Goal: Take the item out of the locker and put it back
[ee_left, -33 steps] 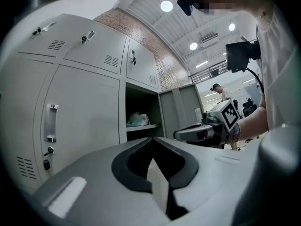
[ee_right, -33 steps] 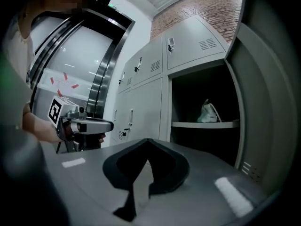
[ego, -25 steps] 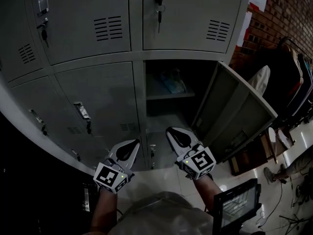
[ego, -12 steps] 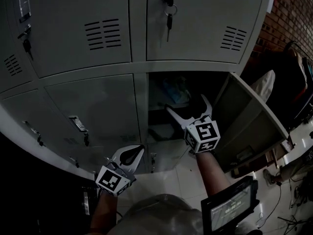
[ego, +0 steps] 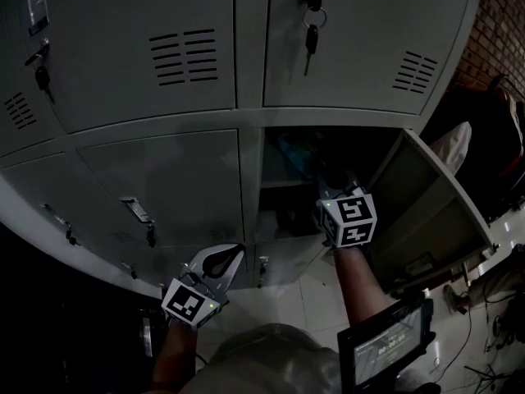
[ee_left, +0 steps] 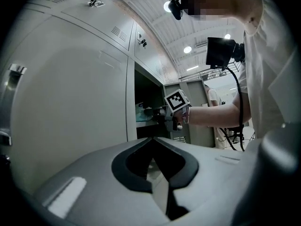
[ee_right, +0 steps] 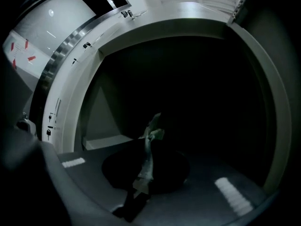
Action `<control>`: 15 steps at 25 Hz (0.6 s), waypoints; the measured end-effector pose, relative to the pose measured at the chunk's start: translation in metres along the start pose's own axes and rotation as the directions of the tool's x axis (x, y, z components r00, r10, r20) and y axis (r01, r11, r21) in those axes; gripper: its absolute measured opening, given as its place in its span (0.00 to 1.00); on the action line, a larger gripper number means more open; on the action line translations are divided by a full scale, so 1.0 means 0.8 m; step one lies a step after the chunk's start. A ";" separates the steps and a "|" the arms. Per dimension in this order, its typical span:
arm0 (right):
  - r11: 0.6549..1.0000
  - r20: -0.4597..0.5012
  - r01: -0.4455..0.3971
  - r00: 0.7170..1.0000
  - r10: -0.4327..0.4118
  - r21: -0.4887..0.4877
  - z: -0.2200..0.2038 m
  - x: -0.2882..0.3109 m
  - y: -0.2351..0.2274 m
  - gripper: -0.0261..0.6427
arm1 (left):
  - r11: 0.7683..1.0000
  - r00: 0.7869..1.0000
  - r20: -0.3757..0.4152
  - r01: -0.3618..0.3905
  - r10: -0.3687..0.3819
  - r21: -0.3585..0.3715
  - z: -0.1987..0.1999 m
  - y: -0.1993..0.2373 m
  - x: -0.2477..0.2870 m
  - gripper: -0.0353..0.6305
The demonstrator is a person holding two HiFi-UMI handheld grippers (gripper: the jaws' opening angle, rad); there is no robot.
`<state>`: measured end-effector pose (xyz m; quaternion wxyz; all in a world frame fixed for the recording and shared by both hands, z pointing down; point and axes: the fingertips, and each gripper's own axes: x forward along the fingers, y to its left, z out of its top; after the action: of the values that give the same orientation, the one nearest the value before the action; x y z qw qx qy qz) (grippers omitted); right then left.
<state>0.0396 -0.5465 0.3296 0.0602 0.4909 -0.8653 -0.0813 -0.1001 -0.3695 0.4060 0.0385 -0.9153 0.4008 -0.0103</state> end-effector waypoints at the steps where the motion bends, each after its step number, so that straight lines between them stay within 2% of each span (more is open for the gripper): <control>1: 1.000 0.006 0.001 1.000 -0.001 -0.003 0.002 -0.002 0.002 0.04 | 1.000 1.000 0.001 -0.002 0.002 0.001 -0.001 0.000 -0.003 0.06; 7: 1.000 0.069 0.022 0.997 -0.022 -0.009 0.030 -0.037 0.020 0.04 | 1.000 1.000 0.002 0.007 -0.007 0.004 0.005 -0.013 -0.030 0.06; 11: 1.000 0.106 0.021 0.994 -0.019 -0.015 0.050 -0.083 0.049 0.04 | 1.000 0.999 0.033 -0.014 0.014 0.012 0.017 -0.022 -0.059 0.06; 15: 1.000 0.119 0.027 0.993 -0.025 -0.012 0.048 -0.146 0.079 0.04 | 1.000 0.999 0.047 -0.003 0.004 -0.028 0.030 -0.038 -0.083 0.06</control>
<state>0.0391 -0.4109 0.3019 0.0110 0.4960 -0.8603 -0.1172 -0.1218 -0.2987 0.3851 0.0352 -0.9150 0.4016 0.0171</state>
